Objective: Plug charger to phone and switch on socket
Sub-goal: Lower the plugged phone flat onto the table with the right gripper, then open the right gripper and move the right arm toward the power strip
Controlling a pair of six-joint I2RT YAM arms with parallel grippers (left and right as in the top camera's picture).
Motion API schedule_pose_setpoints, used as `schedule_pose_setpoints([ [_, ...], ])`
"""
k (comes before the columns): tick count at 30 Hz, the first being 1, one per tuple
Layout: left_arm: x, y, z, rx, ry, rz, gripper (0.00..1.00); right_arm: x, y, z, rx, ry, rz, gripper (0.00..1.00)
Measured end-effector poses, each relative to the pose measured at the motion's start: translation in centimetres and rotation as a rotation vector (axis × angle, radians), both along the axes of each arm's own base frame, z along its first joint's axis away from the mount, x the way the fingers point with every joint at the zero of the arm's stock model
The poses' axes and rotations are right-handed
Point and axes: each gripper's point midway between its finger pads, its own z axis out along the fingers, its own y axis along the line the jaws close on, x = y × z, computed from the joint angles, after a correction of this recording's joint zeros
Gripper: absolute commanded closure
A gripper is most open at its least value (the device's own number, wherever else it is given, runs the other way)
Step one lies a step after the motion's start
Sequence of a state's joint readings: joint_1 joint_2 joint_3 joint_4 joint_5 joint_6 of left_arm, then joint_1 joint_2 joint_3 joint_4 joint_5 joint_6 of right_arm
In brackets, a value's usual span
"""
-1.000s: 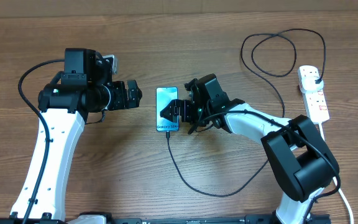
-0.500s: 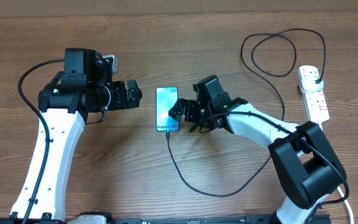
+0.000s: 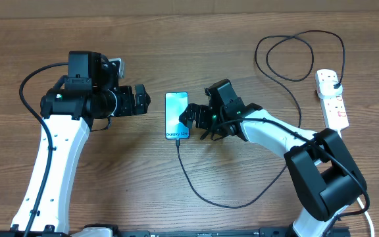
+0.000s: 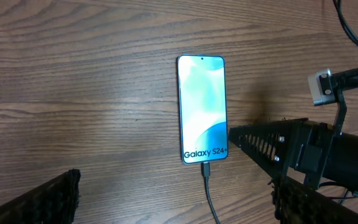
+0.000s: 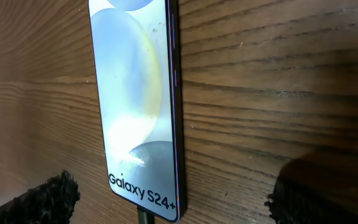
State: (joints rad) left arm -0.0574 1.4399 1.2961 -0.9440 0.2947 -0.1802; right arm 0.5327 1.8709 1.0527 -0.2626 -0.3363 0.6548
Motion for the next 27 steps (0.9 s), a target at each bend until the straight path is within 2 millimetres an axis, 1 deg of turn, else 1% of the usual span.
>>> schedule_pose_setpoints([
  [12,0.0,0.0,0.0,0.0,0.0,0.0,0.01,0.0,0.0,0.0,-0.001,0.002,0.001,0.0],
  [14,0.0,0.0,0.0,0.0,0.0,0.0,0.0,-0.1,0.0,0.0,-0.002,0.003,0.001,0.07],
  [19,0.0,0.0,0.0,0.0,0.0,0.0,0.0,-0.5,-0.1,-0.1,-0.004,0.022,0.003,0.1],
  [22,0.0,0.0,0.0,0.0,0.0,0.0,0.0,-1.4,-0.4,-0.4,-0.011,0.065,0.011,0.1],
  [25,0.0,0.0,0.0,0.0,0.0,0.0,0.01,-2.8,-1.3,-0.3,-0.05,0.131,0.009,0.09],
  [26,0.0,0.0,0.0,0.0,0.0,0.0,0.01,-3.2,-1.6,-0.1,-0.063,0.15,0.007,0.08],
  [27,0.0,0.0,0.0,0.0,0.0,0.0,0.0,-3.5,-1.9,0.1,-0.072,0.166,0.005,0.04],
])
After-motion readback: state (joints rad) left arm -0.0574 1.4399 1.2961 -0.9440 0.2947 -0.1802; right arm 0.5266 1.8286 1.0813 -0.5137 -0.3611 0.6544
